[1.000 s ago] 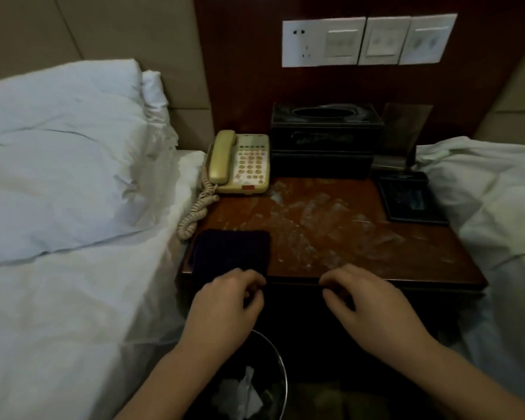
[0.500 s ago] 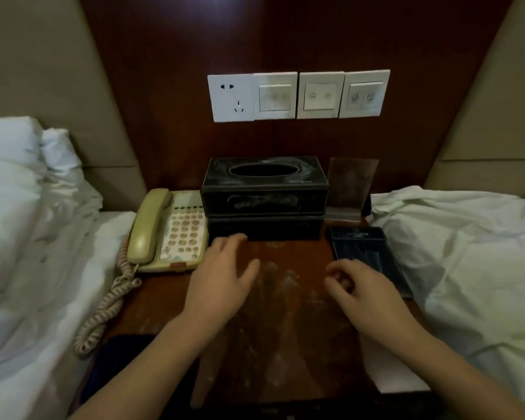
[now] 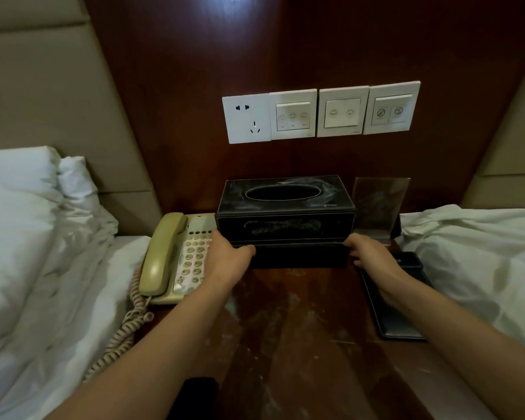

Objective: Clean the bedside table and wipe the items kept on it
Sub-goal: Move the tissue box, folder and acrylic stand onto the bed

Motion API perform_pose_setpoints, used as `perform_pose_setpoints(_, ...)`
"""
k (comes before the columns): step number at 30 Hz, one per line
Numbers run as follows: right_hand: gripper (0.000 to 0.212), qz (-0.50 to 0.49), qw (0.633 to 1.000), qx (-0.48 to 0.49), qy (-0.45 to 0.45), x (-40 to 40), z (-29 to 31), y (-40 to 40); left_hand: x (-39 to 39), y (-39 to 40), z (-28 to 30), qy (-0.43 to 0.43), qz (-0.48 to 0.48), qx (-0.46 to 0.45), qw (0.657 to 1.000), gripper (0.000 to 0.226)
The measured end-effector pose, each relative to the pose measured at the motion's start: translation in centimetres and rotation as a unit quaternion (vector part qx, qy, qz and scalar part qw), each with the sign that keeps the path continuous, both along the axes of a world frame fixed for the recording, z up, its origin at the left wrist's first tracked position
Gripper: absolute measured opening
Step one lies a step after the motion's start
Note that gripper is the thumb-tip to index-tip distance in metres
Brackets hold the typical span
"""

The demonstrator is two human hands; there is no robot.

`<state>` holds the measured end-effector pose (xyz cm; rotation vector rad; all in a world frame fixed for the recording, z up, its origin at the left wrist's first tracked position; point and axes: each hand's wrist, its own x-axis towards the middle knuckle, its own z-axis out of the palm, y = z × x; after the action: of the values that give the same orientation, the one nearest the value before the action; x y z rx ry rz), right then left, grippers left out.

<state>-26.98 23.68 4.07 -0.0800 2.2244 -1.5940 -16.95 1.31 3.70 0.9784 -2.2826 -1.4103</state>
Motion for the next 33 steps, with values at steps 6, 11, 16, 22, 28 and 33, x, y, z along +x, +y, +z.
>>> perform_pose_setpoints(6,0.018,-0.028,0.997,-0.067,0.0,1.8,0.2,0.8,1.3,1.8,0.3,0.002,0.021,-0.034,0.999,0.056)
perform_pose_setpoints(11,0.017,-0.059,0.992,-0.106,-0.014,2.3,-1.0,2.9,3.6,2.0,0.6,0.037,0.025,0.075,0.996,0.058)
perform_pose_setpoints(16,0.076,-0.052,0.988,-0.139,-0.044,0.9,-0.4,3.6,3.9,0.6,1.3,0.116,0.011,0.181,0.977,0.08)
perform_pose_setpoints(22,0.098,-0.033,0.984,-0.153,-0.085,-0.4,0.6,2.2,2.4,0.6,0.0,0.088,0.024,0.223,0.971,0.128)
perform_pose_setpoints(28,0.076,0.002,0.98,-0.154,-0.128,-0.4,0.4,1.7,1.7,1.5,0.7,0.078,0.059,0.232,0.968,0.133)
perform_pose_setpoints(33,0.075,0.007,0.978,-0.163,-0.128,0.4,0.7,1.5,2.2,1.6,-0.3,0.081,0.096,0.23,0.965,0.125)
